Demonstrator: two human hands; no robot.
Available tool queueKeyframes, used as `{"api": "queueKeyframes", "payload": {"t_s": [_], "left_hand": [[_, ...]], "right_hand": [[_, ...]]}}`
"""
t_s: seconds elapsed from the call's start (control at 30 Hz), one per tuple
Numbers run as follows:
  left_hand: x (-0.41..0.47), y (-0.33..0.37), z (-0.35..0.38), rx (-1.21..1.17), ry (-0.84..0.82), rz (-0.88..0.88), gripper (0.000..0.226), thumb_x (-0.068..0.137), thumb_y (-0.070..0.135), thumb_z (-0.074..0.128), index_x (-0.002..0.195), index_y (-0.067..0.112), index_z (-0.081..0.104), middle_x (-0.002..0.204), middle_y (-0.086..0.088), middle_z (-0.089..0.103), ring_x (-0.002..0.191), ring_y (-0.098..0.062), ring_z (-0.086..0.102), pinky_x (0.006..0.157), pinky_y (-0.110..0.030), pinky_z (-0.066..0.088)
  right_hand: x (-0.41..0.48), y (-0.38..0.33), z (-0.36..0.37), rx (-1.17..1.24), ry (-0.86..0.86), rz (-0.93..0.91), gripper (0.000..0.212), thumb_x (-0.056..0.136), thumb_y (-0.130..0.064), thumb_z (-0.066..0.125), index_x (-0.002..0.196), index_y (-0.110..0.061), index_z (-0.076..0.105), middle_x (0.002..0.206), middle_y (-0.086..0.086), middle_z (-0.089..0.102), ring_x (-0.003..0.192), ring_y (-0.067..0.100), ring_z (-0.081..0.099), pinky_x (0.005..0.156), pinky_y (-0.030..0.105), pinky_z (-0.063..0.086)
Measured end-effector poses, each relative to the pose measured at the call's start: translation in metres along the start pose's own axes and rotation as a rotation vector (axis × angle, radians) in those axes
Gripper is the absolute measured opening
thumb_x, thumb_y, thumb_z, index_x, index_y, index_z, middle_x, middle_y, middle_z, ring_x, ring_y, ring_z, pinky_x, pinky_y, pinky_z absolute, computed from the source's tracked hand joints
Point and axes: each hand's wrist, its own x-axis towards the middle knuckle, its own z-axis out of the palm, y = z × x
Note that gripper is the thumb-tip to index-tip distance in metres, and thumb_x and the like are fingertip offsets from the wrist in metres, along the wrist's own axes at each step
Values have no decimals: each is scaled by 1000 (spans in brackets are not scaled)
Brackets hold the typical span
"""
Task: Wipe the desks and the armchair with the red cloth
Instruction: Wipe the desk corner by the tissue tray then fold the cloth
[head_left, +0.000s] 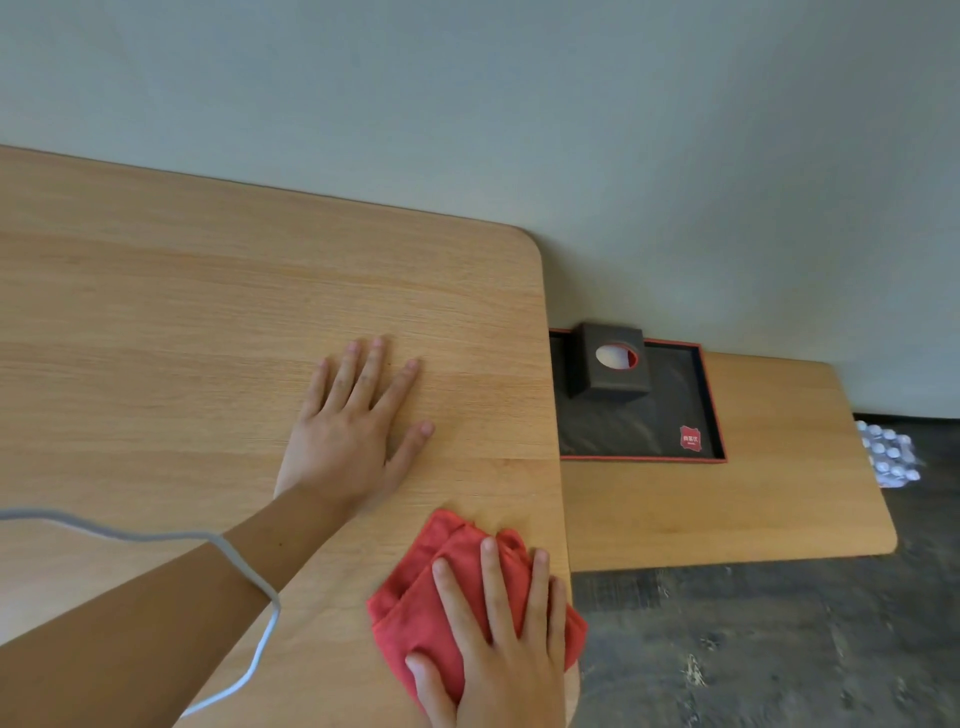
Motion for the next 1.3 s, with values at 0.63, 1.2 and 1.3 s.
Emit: {"api": "queueKeyframes", "payload": {"t_s": [0.63, 1.2, 1.3], "left_hand": [[0, -1, 2, -14, 22, 2, 74, 96, 69, 4, 160, 31, 11, 168, -7, 2, 155, -24, -8, 124, -49, 4], [-1, -3, 7, -44, 81, 28, 71, 98, 67, 5, 159, 32, 17, 168, -3, 6, 155, -22, -2, 125, -48, 6], [-6, -3, 0, -103, 41, 48, 75, 96, 67, -1, 157, 32, 24, 167, -1, 12, 155, -18, -1, 125, -46, 3]], "right_hand": [[252, 42, -24, 145, 204, 122, 48, 102, -47, 42, 142, -23, 53, 153, 4, 47, 148, 28, 29, 116, 46, 28], [188, 45, -95, 2331, 153, 482, 54, 106, -43, 29, 148, -12, 41, 141, 9, 55, 123, 27, 55, 112, 40, 38], [135, 37, -98, 2520, 16, 485, 59, 101, -56, 34, 143, -17, 51, 148, 4, 49, 136, 31, 44, 120, 45, 23]]}}
